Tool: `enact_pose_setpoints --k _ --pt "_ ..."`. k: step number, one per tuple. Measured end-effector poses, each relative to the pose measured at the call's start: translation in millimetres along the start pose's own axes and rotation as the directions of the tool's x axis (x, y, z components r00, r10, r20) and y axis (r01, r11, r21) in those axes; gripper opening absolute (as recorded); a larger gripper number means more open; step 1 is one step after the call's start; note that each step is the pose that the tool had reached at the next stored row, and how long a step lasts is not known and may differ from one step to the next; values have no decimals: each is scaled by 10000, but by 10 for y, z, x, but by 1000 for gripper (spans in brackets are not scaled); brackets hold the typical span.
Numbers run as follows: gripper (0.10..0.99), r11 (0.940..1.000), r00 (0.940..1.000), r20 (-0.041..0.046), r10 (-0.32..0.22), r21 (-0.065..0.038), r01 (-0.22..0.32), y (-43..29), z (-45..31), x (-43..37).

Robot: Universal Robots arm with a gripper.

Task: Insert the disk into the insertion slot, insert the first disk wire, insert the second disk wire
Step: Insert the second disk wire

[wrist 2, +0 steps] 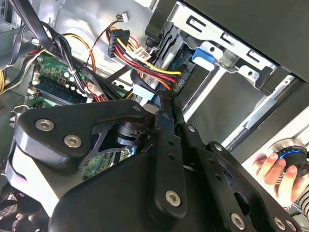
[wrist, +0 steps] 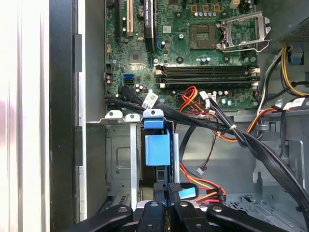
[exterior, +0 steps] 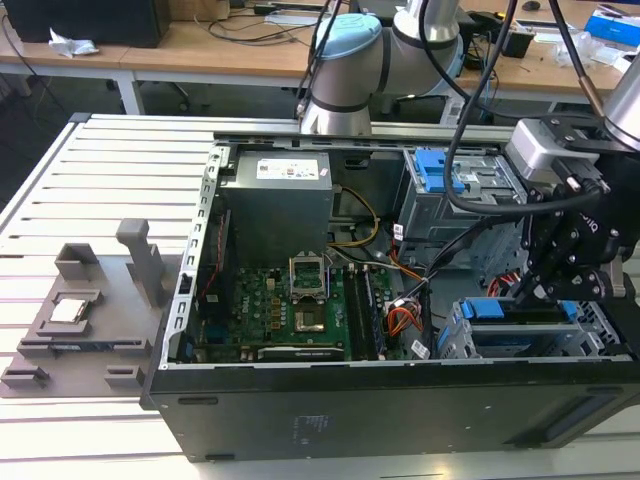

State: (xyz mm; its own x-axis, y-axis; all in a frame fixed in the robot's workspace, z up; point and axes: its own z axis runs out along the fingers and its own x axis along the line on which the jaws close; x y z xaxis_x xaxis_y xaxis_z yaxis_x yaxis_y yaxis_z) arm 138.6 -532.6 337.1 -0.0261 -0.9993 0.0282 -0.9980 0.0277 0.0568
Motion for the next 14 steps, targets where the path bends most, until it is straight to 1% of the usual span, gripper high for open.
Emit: enact_pose_setpoints --k 3,9,10,11,12,13,14 --pt "145 10000 10000 -4 1 0 -1 -1 16 -1" --pt "157 10000 10000 3 -1 2 1 -2 20 -1" --pt "220 10000 10000 2 -1 0 1 -2 20 -1" --pt "220 10000 10000 -3 0 1 0 -1 14 -1" --pt "220 10000 10000 14 0 0 0 1 -21 0" --pt "220 10000 10000 -2 0 0 0 5 -83 2" --pt "220 10000 10000 -2 0 1 0 7 -127 3"
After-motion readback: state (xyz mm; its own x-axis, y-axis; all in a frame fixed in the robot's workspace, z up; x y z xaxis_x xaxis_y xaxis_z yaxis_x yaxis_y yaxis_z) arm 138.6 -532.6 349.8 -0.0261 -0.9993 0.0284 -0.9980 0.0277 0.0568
